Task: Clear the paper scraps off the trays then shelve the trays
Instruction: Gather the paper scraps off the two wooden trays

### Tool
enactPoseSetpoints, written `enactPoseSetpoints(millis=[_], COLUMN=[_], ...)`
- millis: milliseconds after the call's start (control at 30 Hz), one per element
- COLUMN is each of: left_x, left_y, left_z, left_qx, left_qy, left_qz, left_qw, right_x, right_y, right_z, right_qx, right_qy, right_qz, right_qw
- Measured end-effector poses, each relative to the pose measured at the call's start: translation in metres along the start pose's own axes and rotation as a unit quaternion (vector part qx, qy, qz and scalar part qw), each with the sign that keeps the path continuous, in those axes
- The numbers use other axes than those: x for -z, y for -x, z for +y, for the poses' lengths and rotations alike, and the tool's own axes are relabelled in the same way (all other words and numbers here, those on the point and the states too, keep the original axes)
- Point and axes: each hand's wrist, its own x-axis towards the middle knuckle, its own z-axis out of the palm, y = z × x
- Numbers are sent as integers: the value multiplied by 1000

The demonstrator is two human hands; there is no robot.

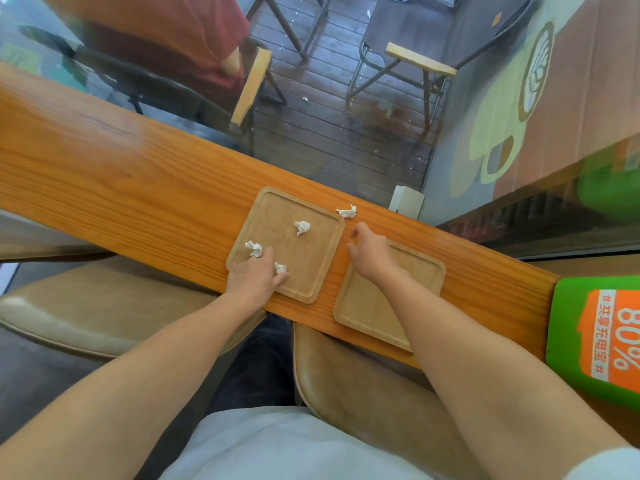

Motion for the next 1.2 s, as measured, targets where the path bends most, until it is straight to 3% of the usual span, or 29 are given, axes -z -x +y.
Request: enactPoseSetpoints(millis=[167, 300, 700, 967, 1200], left_x=[-6, -7, -6, -4, -6], left_y=[-8, -12, -18, -2, 17], left_z=[4, 7, 8, 14, 31], left_qx=[7, 11, -1, 28, 28], left_qy=[-7, -3, 15, 98, 131], left_qz=[-20, -16, -44, -102, -94], left_qw=[1000, 1000, 999, 990, 987], right_x=[11, 11, -3, 4, 8], right_y=[-24, -44, -59, -33, -7], right_z=[-8, -12, -10, -2, 8], right_qx=[16, 47, 37, -11, -1], right_qy=[56, 64, 105, 7, -54], right_qz=[71, 58, 43, 13, 15], right_qw=[996, 995, 993, 1000, 998])
